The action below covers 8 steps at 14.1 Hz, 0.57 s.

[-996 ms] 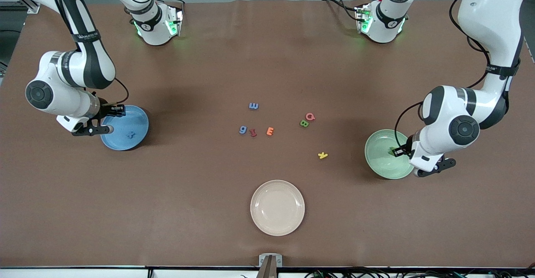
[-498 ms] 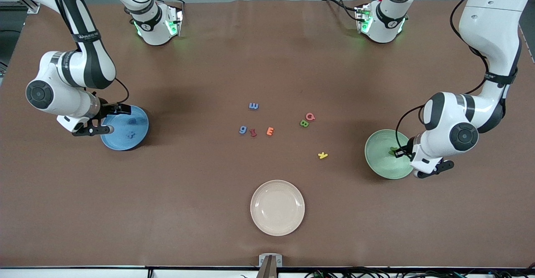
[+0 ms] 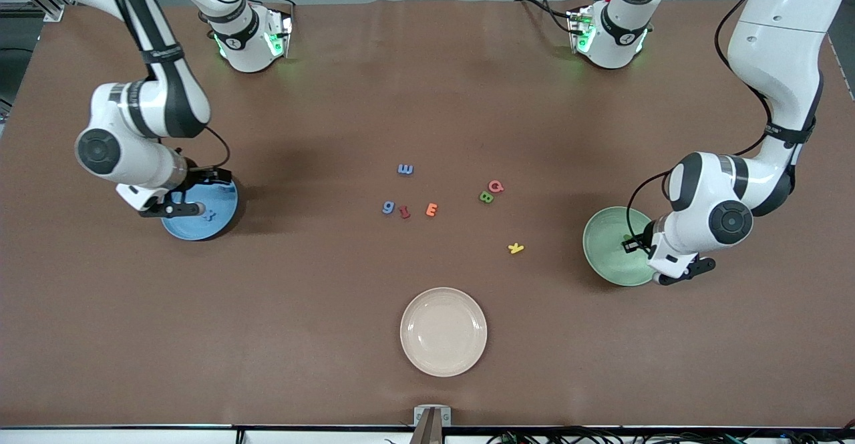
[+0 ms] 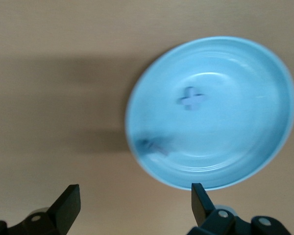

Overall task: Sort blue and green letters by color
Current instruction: 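Place the G on the blue plate while the left gripper drops the b, then reach the right gripper to the blue m while the left gripper reaches the green B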

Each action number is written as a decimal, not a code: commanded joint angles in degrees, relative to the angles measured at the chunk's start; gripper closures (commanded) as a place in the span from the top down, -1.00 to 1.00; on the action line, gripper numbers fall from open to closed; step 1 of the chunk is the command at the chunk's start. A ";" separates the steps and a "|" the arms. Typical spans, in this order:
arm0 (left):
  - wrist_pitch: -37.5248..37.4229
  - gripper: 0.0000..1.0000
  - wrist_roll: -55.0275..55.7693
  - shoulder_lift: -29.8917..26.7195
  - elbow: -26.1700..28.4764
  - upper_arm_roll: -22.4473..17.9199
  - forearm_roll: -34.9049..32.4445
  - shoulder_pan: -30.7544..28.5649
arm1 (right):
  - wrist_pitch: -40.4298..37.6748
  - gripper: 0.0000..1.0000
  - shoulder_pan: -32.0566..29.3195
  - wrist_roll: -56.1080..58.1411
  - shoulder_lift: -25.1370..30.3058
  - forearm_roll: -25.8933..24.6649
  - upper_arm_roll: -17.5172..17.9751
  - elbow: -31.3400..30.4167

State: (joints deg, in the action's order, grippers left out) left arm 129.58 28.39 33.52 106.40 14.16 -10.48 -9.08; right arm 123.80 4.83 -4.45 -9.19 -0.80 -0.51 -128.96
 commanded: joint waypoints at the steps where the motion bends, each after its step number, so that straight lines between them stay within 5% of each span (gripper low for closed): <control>1: 0.85 -0.56 -0.27 -0.65 1.00 0.43 -1.12 -0.33 | 0.57 1.00 6.13 -7.30 1.37 4.39 -0.11 -0.50; 2: 0.85 -0.26 -0.27 -0.65 1.00 0.43 -1.12 -0.33 | 1.35 1.00 8.85 -10.72 1.28 5.80 -0.19 -0.33; 4: 0.85 0.86 -0.09 -0.82 1.00 0.43 -1.12 -0.41 | 3.11 1.00 15.26 -20.19 1.10 6.08 -0.19 0.55; 5: 0.68 1.00 0.00 -1.08 1.00 0.43 -1.12 -0.42 | 3.81 1.00 18.43 -25.21 0.84 6.08 -0.19 1.51; 8: -0.29 1.00 0.87 -3.36 0.83 0.95 -1.12 -0.24 | 11.16 1.00 28.27 -39.28 -4.06 6.08 -0.19 3.54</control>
State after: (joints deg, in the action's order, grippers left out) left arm 129.69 28.39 32.94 106.36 14.32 -10.48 -9.10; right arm 130.67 27.80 -36.58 -9.63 4.72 0.02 -126.89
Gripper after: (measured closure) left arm 0.198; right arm 0.000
